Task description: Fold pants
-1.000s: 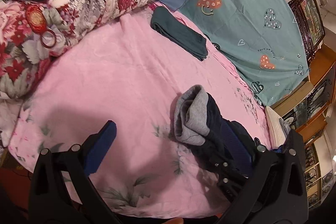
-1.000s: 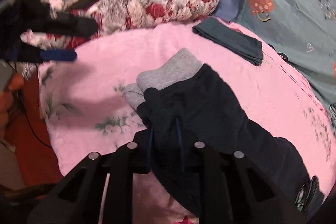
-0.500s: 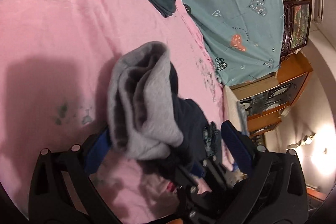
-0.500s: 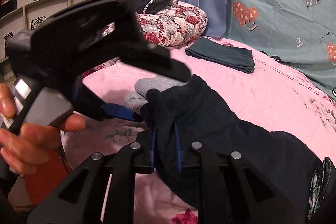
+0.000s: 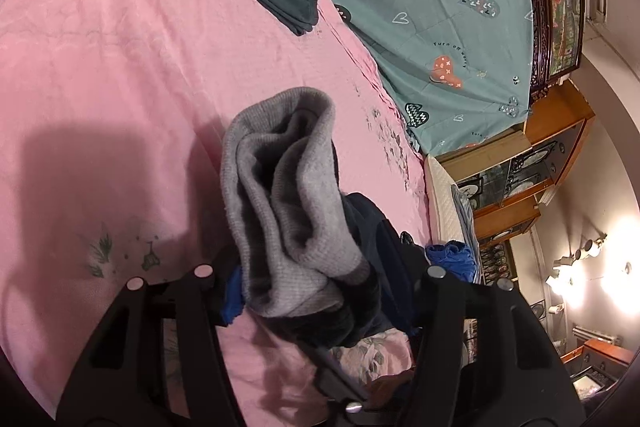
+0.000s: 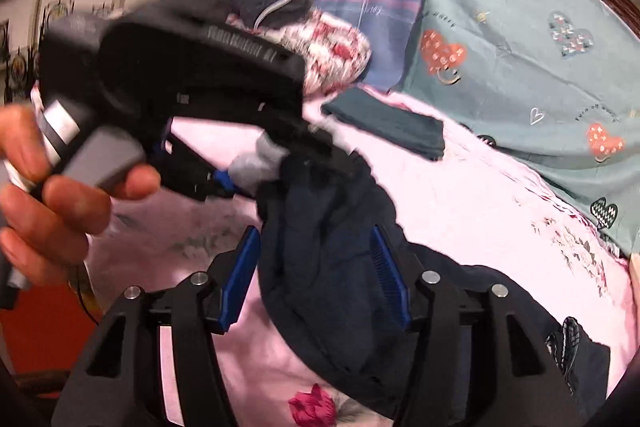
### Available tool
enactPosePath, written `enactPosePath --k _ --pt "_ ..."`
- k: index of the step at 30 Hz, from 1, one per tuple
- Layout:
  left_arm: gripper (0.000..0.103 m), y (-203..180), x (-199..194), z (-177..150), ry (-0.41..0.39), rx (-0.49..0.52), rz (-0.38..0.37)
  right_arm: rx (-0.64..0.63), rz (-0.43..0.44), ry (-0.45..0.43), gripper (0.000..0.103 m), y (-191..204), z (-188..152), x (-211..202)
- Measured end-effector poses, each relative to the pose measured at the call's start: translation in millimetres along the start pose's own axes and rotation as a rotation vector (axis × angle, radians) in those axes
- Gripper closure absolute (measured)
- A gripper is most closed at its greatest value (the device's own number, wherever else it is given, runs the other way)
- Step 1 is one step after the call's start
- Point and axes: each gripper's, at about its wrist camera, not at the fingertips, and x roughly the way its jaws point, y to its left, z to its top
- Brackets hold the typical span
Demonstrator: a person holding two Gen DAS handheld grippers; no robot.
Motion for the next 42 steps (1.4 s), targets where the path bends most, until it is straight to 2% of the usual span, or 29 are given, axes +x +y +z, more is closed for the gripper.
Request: enactPosePath --k 4,5,6,9,12,16,21,26,30,33,36,38,40,41,42 --pt "0.045 -5.4 -5.3 -2.8 0.008 0.027 -0.005 -0.009 0.012 0.057 0.045 6.5 7.1 15.7" --pt "0.045 -6.9 -6.2 -3.4 0.011 0.034 -0.001 -0.002 0.014 0.053 0.052 6.7 7.0 15.4" --pt "0.045 -9.0 -6.8 -3.9 0.013 0.041 0.014 0.009 0.001 0.049 0.073 5.0 7.1 14.7" --pt "0.038 -15.4 -6.2 -4.4 0.019 0.033 0.013 0.050 -0.006 0.026 0.084 -5.2 6.2 7.0" --pt "0.037 -39.7 -4.4 -4.0 0.016 0.082 -0.014 0.093 -0.059 -0.043 0.085 -18.8 8.3 -14.1" --pt "0.034 -97.6 2.0 -7.0 0.004 0.226 -0.055 0.248 -0.096 -0.125 0.085 -57.8 6.3 -48.9" --pt "0.029 -164.6 40.4 -19.3 0.057 0.361 -0.144 0.404 -0.178 -0.190 0.085 -107.5 -17.5 -87.1" --pt "0.028 -218.3 111.3 -47.2 0.184 0.453 -0.206 0.514 -0.290 -0.197 0.086 -146.1 -56.0 -118.1" --pt "0.027 -241.6 154.1 -73.3 0.261 0.507 -0.208 0.609 -0.396 -0.166 0.087 -177.9 -94.9 -136.3" --pt "0.023 -248.4 175.7 -88.7 0.287 0.542 -0.188 0.695 -0.429 -0.116 0.087 -199.5 -129.2 -141.4" --pt "0.023 -232.0 207.3 -101.7 0.333 0.535 -0.069 0.817 -0.372 -0.052 0.087 -215.5 -163.4 -138.3" --pt "0.023 -211.5 228.1 -110.8 0.397 0.500 -0.020 0.861 -0.318 -0.035 0.087 -216.6 -176.8 -139.0" --pt "0.023 -200.4 238.3 -119.1 0.410 0.484 0.001 0.910 -0.237 -0.027 0.086 -216.6 -187.7 -144.0" --pt "0.023 -197.3 236.9 -121.8 0.396 0.498 0.002 0.942 -0.203 -0.026 0.078 -222.0 -192.6 -144.7" --pt "0.023 -197.9 234.8 -124.3 0.385 0.520 0.001 0.994 -0.170 -0.025 0.064 -229.4 -199.2 -148.6"
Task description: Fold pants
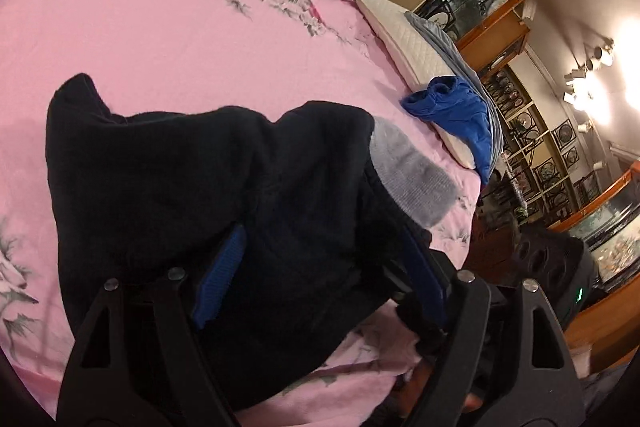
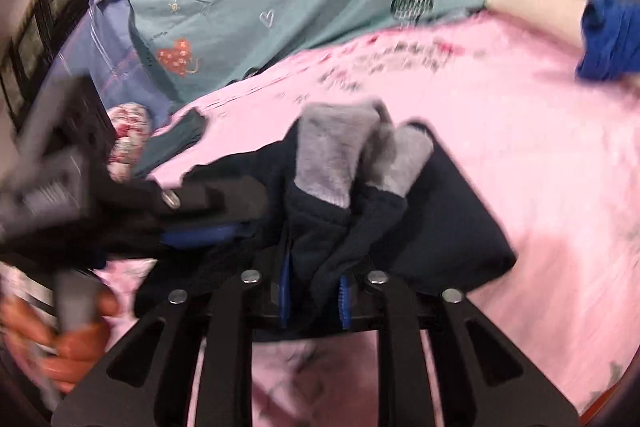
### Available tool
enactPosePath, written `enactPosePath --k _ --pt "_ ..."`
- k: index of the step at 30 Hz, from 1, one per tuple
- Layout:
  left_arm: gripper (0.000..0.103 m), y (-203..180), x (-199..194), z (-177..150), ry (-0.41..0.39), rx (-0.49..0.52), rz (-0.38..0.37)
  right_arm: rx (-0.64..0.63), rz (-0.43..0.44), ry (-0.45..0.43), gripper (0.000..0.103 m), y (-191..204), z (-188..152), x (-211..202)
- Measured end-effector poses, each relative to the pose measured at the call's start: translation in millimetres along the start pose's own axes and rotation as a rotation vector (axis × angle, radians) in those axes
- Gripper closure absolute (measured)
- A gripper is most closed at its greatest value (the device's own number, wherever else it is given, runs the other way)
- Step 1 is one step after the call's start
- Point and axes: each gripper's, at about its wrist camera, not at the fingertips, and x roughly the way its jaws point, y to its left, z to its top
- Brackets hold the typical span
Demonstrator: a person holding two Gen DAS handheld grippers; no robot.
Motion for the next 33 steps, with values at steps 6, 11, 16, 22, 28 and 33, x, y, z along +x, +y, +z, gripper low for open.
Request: enactPosePath --k 6,11,16,22,28,33 --pt "0.023 3.9 -5.1 -6.6 -0.024 0.007 -0.002 0.259 0.186 0.041 0.039 -40.7 35.7 -4.1" --pt "0.023 -6.5 -3.5 -13.6 -0.042 0.063 0.040 0.271 0.157 0.166 0.040 -47.4 61.4 22.9" --pt "0.020 -20.0 -17.4 -11.6 -0.071 0.096 0.087 0.041 0.135 0.097 0.081 -8.4 90.2 13.7" --pt "0.003 -28.7 -54.5 -4.6 -0.200 0.106 0.084 0.069 0.136 -0.034 0.083 -29.0 110.2 -17.9" --pt "0.003 9.1 -13.2 -15.1 -0.018 0.005 0.132 0.215 0.017 0.132 0.056 -91.6 69.9 22.0" --pt "0.003 -0.4 -18.6 -20.5 -0.028 0.082 0.174 0.222 -0.014 0.099 0.038 -102.6 83.2 -12.5"
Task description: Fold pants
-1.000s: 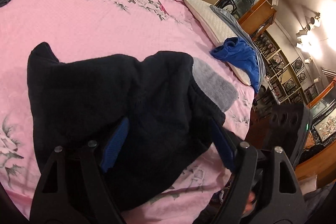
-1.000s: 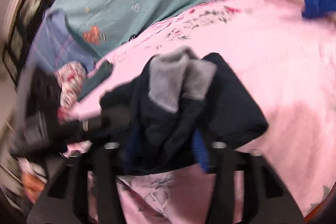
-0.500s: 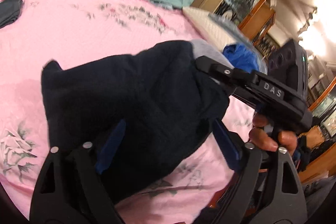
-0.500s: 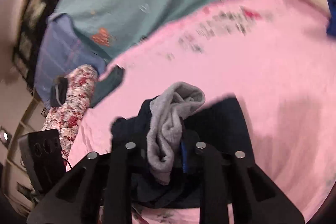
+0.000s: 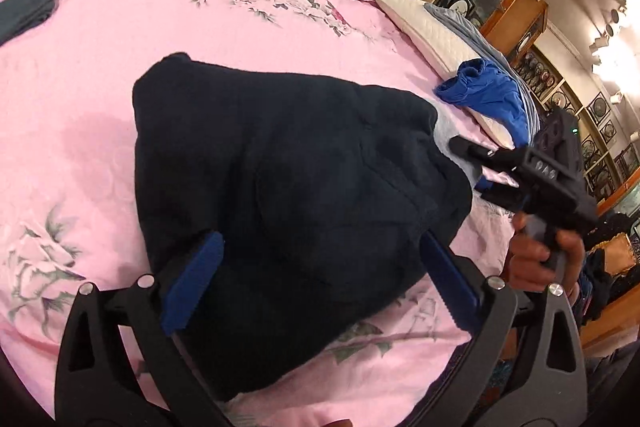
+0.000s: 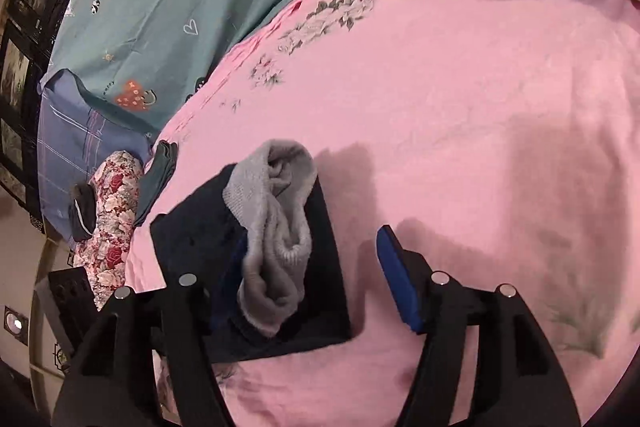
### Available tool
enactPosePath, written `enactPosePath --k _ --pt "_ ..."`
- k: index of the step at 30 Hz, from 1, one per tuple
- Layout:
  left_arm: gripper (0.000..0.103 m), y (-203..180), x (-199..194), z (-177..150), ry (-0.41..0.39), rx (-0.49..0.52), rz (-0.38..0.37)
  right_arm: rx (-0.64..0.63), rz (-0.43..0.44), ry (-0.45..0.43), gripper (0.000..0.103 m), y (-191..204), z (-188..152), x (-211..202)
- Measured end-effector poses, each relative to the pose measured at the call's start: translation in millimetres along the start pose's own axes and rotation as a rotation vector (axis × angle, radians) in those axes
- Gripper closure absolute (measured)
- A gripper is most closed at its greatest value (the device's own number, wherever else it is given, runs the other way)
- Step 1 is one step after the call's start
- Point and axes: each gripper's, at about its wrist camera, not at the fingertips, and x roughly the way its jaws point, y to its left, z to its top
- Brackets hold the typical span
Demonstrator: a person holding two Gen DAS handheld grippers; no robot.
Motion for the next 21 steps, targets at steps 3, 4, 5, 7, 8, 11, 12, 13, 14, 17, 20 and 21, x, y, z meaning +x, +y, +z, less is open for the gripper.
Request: enactPosePath --k 3,4,5,7,8,11,12,13,14,17,20,21 --pt "0.003 -5.6 -12.9 6.1 -0.046 -0.009 -0.035 -0.117 -0.027 -0.154 0.038 27.6 7.9 -34.4" --pt "0.003 -11.0 -16.2 10.7 -0.069 -0.002 -0.051 -0.155 -0.013 -0.191 0.038 38.4 8.9 -41.6" --pt "0.003 -14.0 -19.0 13.0 -0.084 0.008 -0.062 -0.207 0.015 -0.232 0.038 52.4 9.0 -47.9" --pt "0.003 -25.5 -18.5 19.4 -0.095 0.036 -0.081 -0.286 0.059 -0.276 0.038 73.9 9.8 -50.1" --pt "0.003 -32.6 -15.5 22.0 -0.096 0.049 -0.092 -0.320 0.074 -0.281 0.038 82.9 10.9 -47.2" --pt "0.003 -51.1 -1.2 23.9 -0.090 0.099 -0.127 -0.367 0.125 -0.244 0.038 94.4 17.9 -28.0" --pt "0.003 -55.1 7.0 22.6 -0.073 0.114 -0.122 -0.361 0.158 -0.198 0.038 91.1 22.0 -14.5" --pt "0.003 -56.7 19.4 19.8 -0.033 0.118 -0.099 -0.330 0.175 -0.130 0.038 84.9 25.2 2.3" --pt "0.003 -56.8 31.2 18.3 0.006 0.111 -0.080 -0.273 0.163 -0.052 0.039 75.2 28.1 22.6" --pt "0.003 -58.2 46.5 7.2 0.012 0.155 -0.033 -0.021 0.008 0.093 0.049 17.7 28.4 80.1" --pt "0.003 -69.2 51.1 -0.5 0.016 0.230 0.044 -0.007 0.041 0.088 0.038 6.7 23.1 90.1" --pt "0.002 -71.5 52.2 -2.4 0.012 0.248 0.063 -0.026 0.022 0.076 0.037 10.5 20.9 90.4"
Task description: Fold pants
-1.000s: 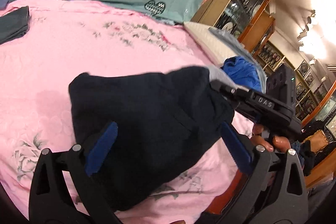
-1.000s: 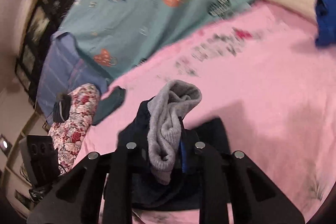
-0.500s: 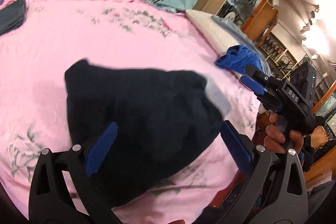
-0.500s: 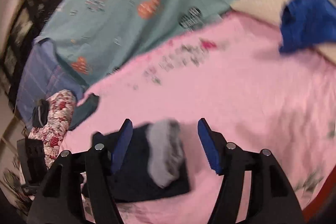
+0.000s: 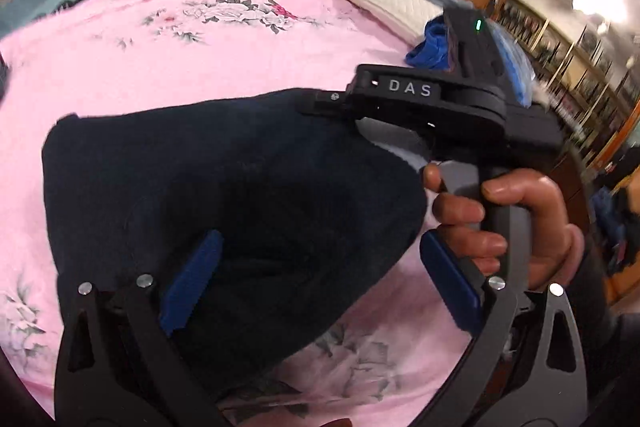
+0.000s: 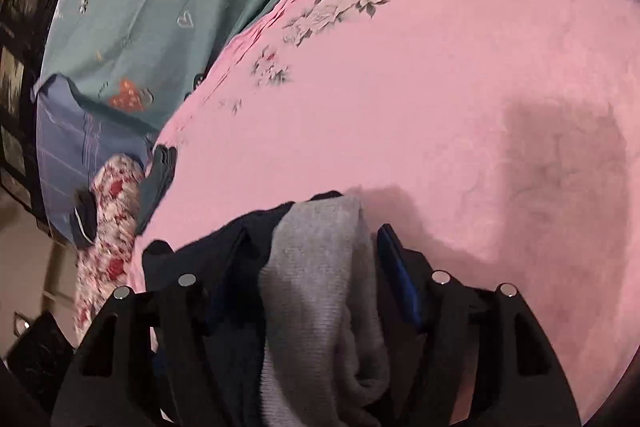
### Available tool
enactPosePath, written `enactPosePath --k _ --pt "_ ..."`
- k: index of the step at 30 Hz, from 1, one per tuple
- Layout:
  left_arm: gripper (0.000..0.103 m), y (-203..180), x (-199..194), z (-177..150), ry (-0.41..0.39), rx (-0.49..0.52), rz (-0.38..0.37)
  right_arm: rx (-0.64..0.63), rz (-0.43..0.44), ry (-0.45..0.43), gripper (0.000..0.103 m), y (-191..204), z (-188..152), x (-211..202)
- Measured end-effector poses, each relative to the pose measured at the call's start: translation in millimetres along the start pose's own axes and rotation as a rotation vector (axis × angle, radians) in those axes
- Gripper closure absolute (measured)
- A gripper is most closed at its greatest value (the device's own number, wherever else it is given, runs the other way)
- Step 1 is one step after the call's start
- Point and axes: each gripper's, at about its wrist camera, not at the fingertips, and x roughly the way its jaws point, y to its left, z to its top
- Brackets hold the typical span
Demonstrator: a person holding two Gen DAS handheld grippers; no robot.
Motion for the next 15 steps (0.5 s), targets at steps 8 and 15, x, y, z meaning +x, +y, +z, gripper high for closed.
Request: enactPosePath --k 8,15 --pt "0.002 -4.4 -1.2 0.1 -0.009 0.031 0.036 0.011 0.028 -0.007 0.036 -2.4 3.7 1.3" --pt "0.002 -7.0 -0.4 -3.3 -0.018 0.050 0.048 -0.134 0.026 -0.189 0.036 38.5 -13.8 -82.2"
